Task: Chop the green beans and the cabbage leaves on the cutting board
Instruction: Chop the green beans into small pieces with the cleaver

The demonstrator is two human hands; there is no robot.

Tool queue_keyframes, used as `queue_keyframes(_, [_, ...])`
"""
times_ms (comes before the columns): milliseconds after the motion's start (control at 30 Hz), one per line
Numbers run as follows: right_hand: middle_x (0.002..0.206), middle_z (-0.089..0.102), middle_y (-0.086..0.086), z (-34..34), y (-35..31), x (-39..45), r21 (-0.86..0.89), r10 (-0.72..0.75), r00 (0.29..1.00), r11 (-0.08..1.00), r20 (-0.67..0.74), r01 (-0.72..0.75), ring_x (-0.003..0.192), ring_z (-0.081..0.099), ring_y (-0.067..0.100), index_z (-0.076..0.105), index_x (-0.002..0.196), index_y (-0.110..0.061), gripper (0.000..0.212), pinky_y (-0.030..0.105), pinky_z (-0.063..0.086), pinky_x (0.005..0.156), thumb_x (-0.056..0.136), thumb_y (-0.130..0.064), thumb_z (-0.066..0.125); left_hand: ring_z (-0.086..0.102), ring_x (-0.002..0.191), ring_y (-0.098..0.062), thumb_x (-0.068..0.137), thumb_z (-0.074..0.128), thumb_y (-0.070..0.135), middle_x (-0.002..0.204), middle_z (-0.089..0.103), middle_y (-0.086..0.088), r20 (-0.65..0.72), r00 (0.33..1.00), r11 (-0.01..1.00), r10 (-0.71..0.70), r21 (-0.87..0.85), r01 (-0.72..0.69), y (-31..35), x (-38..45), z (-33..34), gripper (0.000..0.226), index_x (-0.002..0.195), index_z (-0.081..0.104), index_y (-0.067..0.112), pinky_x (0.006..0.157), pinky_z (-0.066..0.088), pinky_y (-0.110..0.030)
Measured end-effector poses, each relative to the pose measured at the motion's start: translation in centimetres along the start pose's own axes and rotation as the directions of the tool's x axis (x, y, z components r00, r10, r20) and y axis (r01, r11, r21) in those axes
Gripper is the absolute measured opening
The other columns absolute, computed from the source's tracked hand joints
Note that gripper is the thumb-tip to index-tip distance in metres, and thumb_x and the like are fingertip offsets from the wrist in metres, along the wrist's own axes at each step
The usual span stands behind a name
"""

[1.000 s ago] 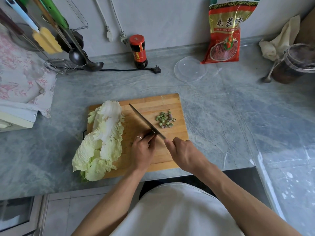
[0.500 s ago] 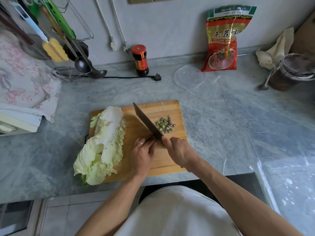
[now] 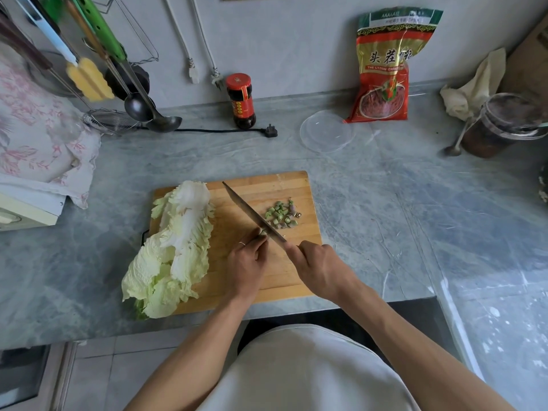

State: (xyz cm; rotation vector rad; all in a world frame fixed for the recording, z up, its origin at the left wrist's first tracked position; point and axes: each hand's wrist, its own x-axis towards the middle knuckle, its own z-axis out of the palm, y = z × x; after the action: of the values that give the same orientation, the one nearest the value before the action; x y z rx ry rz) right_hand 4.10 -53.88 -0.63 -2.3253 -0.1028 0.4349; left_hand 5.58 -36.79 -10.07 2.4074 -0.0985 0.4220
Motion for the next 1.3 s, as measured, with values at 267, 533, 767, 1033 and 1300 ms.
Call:
queue_keyframes(267, [0.058,0.045,0.005,0.5,-0.1,-0.3,-0.049,-0.008,1.000,0.999,0.014,0.008,0.048,0.036,0.019,0.040,0.067,-0.012,0.057,0.031,0.030,0.046,0.101,-0.057,0.033,0.067,0.080,-0.013,0.087,0.071,0.010,0.104,0.072,-0.002,0.035,0.996,0.996,-0.081,-0.041,0.083,-0.1,0.3,-0.2,0.007,0.091,0.077,0.010,0.069,0.051,-0.012])
queue_keyframes(533, [0.059,0.046,0.005,0.6,0.1,-0.2,-0.067,0.005,1.000,0.998,0.012,-0.004,0.048,0.039,0.022,0.038,0.066,-0.016,0.057,0.037,0.034,0.047,0.098,-0.063,0.028,0.065,0.085,-0.011,0.085,0.072,0.009,0.101,0.071,-0.002,0.046,0.995,0.995,-0.085,-0.041,0.087,0.1,0.5,-0.2,0.006,0.090,0.076,0.009,0.077,0.037,0.001])
queue_keyframes(767, [0.058,0.046,0.004,0.8,0.1,-0.1,-0.048,0.021,1.000,0.999,0.010,-0.021,0.047,0.039,0.021,0.039,0.066,-0.016,0.059,0.033,0.032,0.047,0.095,-0.065,0.024,0.066,0.082,-0.013,0.087,0.070,0.010,0.099,0.071,0.001,0.063,0.994,0.994,-0.088,-0.060,0.092,0.0,0.5,-0.2,0.005,0.091,0.074,0.011,0.070,0.046,-0.009])
queue_keyframes(1033, [0.057,0.045,0.003,1.2,-0.3,0.6,-0.046,0.034,0.999,0.998,0.003,-0.033,0.047,0.038,0.021,0.035,0.066,-0.019,0.059,0.033,0.024,0.047,0.090,-0.071,0.018,0.068,0.075,-0.020,0.085,0.073,0.012,0.088,0.072,0.000,0.014,0.994,0.994,-0.109,-0.015,0.109,-0.6,0.3,0.6,0.002,0.086,0.073,0.013,0.061,0.054,-0.032])
queue_keyframes(1300, [0.066,0.046,0.001,0.9,-0.9,1.7,0.044,0.148,0.984,0.987,0.095,-0.153,0.060,0.048,0.025,0.055,0.088,-0.009,0.085,0.031,0.035,0.059,0.089,-0.075,0.002,0.069,0.080,-0.021,0.084,0.075,0.009,0.097,0.073,-0.001,0.030,0.998,0.998,-0.051,-0.033,0.052,-1.1,0.1,0.4,0.007,0.091,0.075,0.010,0.066,0.056,-0.033])
